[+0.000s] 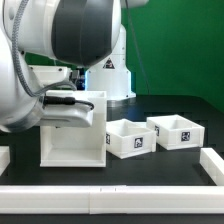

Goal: Assemble drawer

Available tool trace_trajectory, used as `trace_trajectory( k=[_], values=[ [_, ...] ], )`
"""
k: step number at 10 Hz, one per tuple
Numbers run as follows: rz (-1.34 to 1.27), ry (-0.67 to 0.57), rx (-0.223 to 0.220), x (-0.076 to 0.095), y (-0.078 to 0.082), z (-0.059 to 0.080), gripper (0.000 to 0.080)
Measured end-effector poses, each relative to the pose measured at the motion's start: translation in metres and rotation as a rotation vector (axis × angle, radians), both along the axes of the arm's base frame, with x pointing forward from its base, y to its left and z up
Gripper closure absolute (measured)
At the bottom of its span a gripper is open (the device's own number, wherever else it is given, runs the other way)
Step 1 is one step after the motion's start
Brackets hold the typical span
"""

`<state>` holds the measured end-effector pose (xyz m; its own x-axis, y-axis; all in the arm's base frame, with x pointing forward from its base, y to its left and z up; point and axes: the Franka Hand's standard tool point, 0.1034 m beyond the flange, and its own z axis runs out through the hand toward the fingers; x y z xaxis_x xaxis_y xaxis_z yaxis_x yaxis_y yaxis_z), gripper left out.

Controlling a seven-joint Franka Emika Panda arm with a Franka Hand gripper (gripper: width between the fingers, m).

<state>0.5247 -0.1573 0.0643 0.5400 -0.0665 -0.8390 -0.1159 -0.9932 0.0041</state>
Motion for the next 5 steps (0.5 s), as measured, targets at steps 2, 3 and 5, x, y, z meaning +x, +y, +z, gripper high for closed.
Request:
trace_trajectory(
  k=[2, 3, 5],
  values=[
    [0.027, -0.175, -0.027, 0.032, -0.007, 0.005, 0.0157],
    [0.039, -0.252, -0.039, 0.042, -0.007, 0.011, 0.0151],
    [0.069, -0.402, -0.053, 0.059, -0.006, 0.017, 0.015]
  ],
)
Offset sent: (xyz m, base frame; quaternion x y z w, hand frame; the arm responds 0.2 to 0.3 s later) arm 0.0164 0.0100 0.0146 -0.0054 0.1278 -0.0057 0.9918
